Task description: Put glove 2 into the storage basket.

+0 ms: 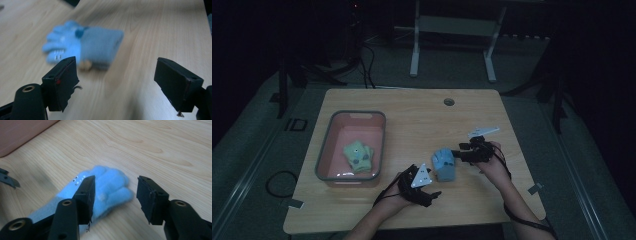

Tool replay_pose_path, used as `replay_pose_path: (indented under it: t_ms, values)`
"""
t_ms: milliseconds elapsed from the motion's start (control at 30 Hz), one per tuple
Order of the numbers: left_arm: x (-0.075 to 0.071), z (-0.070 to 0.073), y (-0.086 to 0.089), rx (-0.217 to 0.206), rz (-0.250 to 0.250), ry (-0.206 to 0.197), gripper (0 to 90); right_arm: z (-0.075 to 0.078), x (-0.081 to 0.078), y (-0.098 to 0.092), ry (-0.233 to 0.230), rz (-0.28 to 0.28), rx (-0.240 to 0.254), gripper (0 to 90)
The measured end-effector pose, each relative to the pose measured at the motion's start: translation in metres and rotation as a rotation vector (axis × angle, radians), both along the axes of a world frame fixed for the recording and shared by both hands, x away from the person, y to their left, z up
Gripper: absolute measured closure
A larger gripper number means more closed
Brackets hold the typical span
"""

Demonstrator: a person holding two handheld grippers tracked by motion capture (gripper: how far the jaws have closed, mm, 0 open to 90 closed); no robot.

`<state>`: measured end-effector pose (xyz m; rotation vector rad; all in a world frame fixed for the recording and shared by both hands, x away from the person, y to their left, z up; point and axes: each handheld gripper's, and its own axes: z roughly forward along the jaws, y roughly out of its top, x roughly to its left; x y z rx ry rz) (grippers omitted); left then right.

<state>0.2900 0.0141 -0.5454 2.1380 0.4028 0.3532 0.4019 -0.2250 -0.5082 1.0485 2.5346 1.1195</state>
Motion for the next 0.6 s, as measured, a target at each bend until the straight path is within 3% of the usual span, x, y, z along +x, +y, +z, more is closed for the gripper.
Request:
replay_pose_path:
  t_ms: [200, 533, 600]
  values:
    - [0.011, 0.002, -0.030, 0.056, -0.088, -0.045, 23.8, -0.015, 0.010, 0.012, 0.020, 0.019, -0.019, 45.3]
    - [0.025, -0.012, -0.042, 0.208, -0.109, -0.123, 40.1, -0.035, 0.016, 0.024, 0.052, 0.043, -0.057, 42.3]
    - [0.027, -0.013, -0.043, 0.227, -0.094, -0.130, 44.2, -0.037, 0.015, 0.024, 0.048, 0.041, -0.062, 42.6]
